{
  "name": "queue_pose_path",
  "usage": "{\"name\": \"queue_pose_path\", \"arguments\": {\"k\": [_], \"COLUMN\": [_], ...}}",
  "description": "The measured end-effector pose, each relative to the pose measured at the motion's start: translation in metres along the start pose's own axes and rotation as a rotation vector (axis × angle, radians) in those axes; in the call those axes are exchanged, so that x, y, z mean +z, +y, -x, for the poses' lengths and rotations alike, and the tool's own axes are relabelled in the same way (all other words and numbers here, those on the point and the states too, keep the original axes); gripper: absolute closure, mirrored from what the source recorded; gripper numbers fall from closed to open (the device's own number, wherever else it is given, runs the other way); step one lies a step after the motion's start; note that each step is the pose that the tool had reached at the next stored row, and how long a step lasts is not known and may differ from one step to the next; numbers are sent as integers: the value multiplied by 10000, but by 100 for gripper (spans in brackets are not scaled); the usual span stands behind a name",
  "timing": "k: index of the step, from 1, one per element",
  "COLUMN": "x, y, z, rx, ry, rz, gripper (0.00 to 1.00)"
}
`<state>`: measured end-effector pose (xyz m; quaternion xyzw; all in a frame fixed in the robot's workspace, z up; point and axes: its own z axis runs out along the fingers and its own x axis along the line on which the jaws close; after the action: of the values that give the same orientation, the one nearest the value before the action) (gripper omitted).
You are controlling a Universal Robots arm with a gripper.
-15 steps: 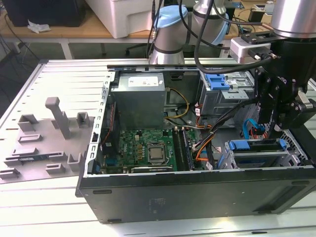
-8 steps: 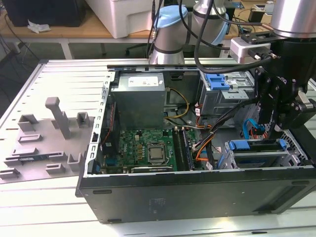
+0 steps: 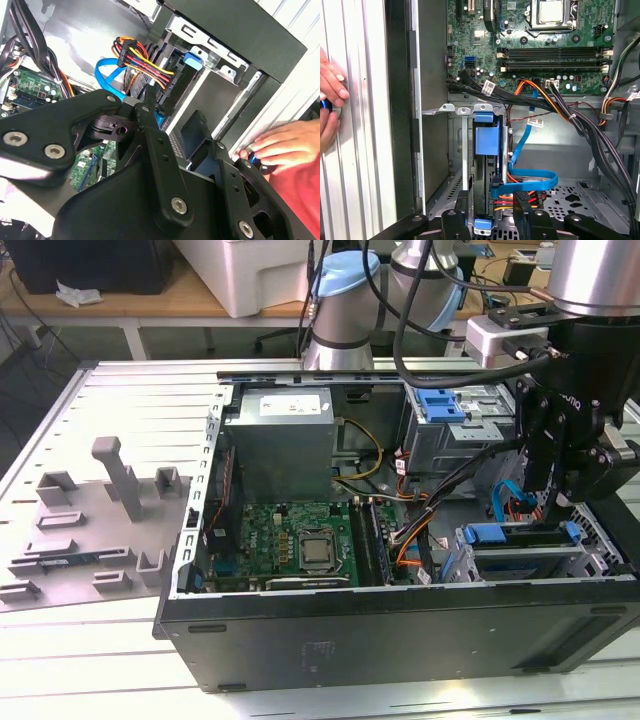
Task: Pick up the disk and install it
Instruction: 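Insert the second disk wire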
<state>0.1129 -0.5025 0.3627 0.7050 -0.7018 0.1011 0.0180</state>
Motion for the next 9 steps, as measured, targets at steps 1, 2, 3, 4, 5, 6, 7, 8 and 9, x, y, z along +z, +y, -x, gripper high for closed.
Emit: {"name": "queue_pose_path", "arguments": {"k": [1,2,3,4,5,6,7,8,9], "x": [0,0,0,0,-3,-4,-4,-15,-31], "y": [0,0,0,0,1,0,0,-1,-3], "z": [0,0,0,1,17,20,20,25,31], "rx": [-1,-1,-2,-2,-1,-2,-2,-3,-3], "ry": [6,11,15,19,18,19,19,20,18], "rz": [0,0,0,1,0,0,0,0,0], "gripper": [52,52,52,52,52,52,52,52,52]}}
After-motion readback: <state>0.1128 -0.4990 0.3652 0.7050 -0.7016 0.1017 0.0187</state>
